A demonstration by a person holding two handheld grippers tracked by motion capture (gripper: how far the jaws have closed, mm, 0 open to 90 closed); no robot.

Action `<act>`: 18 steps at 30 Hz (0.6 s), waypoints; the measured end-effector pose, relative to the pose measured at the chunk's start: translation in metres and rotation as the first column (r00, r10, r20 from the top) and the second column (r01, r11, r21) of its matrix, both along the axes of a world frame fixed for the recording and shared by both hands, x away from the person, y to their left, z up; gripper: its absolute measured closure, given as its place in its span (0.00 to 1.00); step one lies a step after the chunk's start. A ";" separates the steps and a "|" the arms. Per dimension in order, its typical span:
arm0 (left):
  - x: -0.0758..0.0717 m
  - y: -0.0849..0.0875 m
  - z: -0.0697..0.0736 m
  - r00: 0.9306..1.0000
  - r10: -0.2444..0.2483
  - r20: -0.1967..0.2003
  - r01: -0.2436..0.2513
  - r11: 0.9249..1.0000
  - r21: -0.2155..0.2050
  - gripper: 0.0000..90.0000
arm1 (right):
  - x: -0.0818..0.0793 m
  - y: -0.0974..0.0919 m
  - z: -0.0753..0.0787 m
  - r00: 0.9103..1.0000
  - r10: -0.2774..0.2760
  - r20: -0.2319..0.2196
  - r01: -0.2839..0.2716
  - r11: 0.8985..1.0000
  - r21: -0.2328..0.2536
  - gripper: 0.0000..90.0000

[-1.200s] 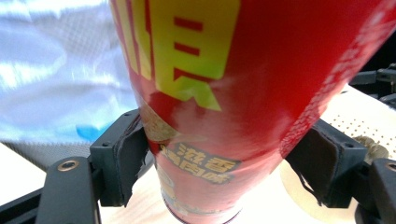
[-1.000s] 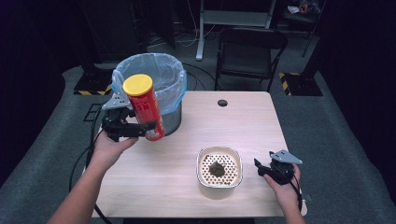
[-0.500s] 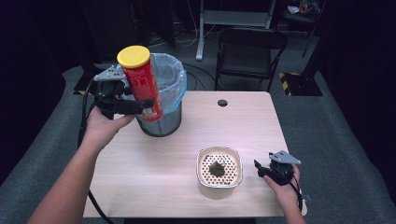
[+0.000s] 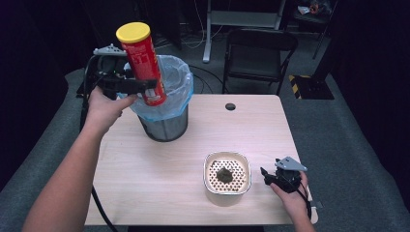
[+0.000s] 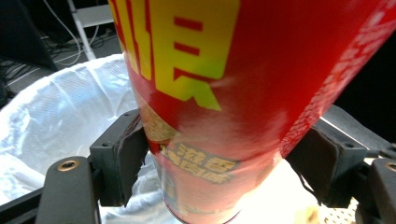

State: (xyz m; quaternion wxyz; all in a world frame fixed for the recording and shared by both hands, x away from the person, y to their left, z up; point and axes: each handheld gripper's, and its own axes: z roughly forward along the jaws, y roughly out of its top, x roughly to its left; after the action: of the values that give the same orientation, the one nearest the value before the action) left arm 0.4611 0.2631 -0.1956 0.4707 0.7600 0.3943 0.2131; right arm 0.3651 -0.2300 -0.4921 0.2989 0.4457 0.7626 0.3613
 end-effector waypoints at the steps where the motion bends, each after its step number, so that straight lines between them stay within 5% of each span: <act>1: 0.003 0.000 0.001 1.000 0.007 -0.001 -0.007 1.000 -0.004 0.26 | 0.000 -0.001 0.000 1.000 0.000 -0.001 0.000 1.000 0.003 0.33; 10: 0.028 -0.006 0.008 0.998 0.064 0.006 -0.064 0.998 0.018 0.26 | -0.002 -0.005 -0.002 1.000 -0.013 -0.010 0.013 1.000 0.011 0.33; 18: 0.051 -0.006 0.002 0.990 0.138 -0.005 -0.138 0.990 -0.011 0.26 | -0.002 -0.005 -0.004 1.000 -0.008 -0.016 0.008 1.000 0.002 0.34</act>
State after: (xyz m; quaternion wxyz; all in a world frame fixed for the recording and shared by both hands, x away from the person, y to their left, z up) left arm 0.5121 0.2571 -0.1934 0.4583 0.7285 0.4483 0.2414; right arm 0.3633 -0.2352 -0.4966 0.2936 0.4520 0.7627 0.3573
